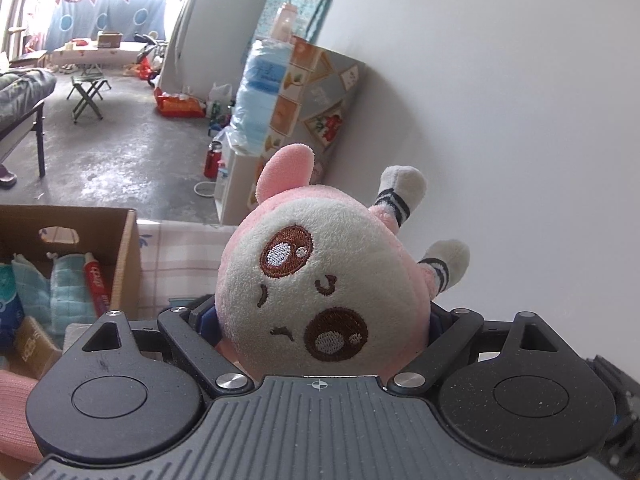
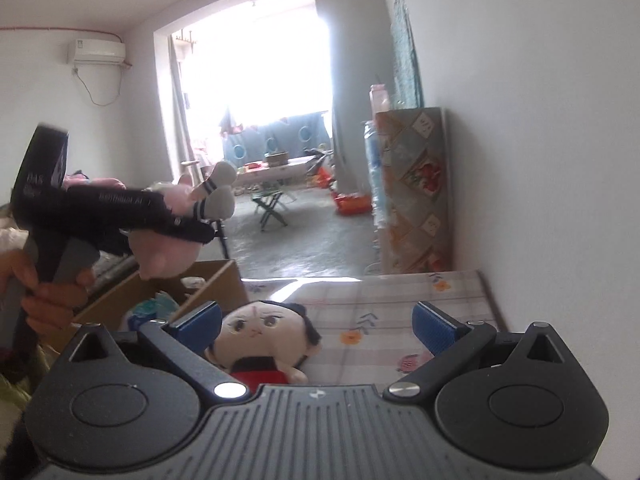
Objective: Organize soft objects
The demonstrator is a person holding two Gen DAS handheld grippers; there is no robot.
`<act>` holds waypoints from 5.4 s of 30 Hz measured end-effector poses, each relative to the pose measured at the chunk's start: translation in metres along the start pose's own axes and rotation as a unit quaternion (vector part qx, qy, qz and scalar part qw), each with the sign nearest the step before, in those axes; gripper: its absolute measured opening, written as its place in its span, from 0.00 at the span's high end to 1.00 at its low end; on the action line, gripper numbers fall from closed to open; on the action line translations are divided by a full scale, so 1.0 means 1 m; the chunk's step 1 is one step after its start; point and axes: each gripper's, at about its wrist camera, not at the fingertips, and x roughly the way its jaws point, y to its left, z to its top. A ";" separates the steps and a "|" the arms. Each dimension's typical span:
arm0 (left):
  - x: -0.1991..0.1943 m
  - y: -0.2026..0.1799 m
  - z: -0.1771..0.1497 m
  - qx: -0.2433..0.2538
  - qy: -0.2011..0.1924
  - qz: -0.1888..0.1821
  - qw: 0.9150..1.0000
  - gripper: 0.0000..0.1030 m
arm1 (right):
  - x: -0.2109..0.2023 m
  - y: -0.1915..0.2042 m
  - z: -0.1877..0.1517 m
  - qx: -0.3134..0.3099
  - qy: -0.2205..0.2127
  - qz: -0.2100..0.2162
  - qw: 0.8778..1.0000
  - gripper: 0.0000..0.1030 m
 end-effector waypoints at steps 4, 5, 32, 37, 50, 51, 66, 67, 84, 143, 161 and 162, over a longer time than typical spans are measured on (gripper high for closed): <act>-0.005 0.018 0.004 -0.014 -0.017 0.005 1.000 0.13 | 0.031 -0.012 0.039 0.014 0.033 0.003 0.999 0.00; -0.005 0.022 0.005 -0.018 -0.019 0.004 1.000 0.13 | 0.045 -0.017 0.050 0.018 0.049 0.003 0.999 0.00; 0.006 0.067 -0.009 -0.063 -0.006 -0.016 0.998 0.13 | 0.321 -0.170 -0.043 0.126 0.580 -0.157 0.789 0.14; 0.008 0.071 -0.008 -0.068 -0.004 -0.016 0.998 0.13 | 0.313 -0.166 -0.053 0.133 0.595 -0.147 0.779 0.21; 0.003 0.070 -0.009 -0.073 -0.007 -0.025 0.997 0.13 | 0.286 -0.102 -0.065 0.121 0.598 -0.099 0.786 0.21; 0.002 0.070 -0.009 -0.072 -0.007 -0.024 0.997 0.13 | 0.285 -0.096 -0.064 0.116 0.597 -0.096 0.788 0.21; 0.002 0.074 -0.005 -0.062 -0.003 0.010 0.998 0.13 | 0.133 -0.078 0.034 0.099 0.231 0.004 0.968 0.07; 0.003 0.073 -0.005 -0.061 -0.002 0.013 0.998 0.13 | 0.121 -0.076 0.030 0.095 0.214 0.002 0.972 0.07; 0.003 0.055 -0.011 -0.054 0.002 0.006 0.999 0.13 | 0.117 -0.066 -0.009 -0.044 0.232 -0.051 0.970 0.56; -0.029 0.233 -0.101 -0.255 0.144 0.086 0.952 0.05 | 0.113 0.089 -0.047 0.069 0.163 0.222 0.959 0.45; -0.026 0.233 -0.113 -0.307 0.115 0.062 0.943 0.00 | 0.113 0.087 -0.049 0.089 0.161 0.217 0.959 0.45; -0.025 0.232 -0.114 -0.310 0.109 0.063 0.942 0.00 | 0.113 0.085 -0.049 0.092 0.160 0.216 0.959 0.45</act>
